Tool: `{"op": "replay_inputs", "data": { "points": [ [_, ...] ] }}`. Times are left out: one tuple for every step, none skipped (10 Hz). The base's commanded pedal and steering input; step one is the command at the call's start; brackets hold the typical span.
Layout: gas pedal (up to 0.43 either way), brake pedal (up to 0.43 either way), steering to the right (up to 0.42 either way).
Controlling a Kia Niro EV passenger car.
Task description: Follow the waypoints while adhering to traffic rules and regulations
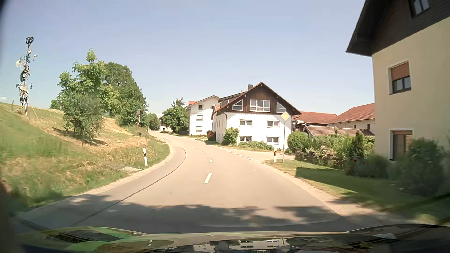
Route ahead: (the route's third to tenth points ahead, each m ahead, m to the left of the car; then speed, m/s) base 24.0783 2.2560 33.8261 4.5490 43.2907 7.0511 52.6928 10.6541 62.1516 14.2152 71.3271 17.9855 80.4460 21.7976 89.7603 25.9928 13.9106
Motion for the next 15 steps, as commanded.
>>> {"op": "replay_inputs", "data": {
  "points": [
    [0.177,0.000,-0.034],
    [0.189,0.000,-0.034],
    [0.197,0.000,-0.034],
    [0.197,0.000,-0.034],
    [0.209,0.000,-0.034],
    [0.209,0.000,-0.034],
    [0.209,0.000,-0.034],
    [0.209,0.000,-0.034],
    [0.209,0.000,-0.035],
    [0.209,0.000,-0.035],
    [0.209,0.000,-0.035],
    [0.209,0.000,-0.036],
    [0.209,0.000,-0.039],
    [0.209,0.000,-0.042],
    [0.220,0.000,-0.042]
  ]
}}
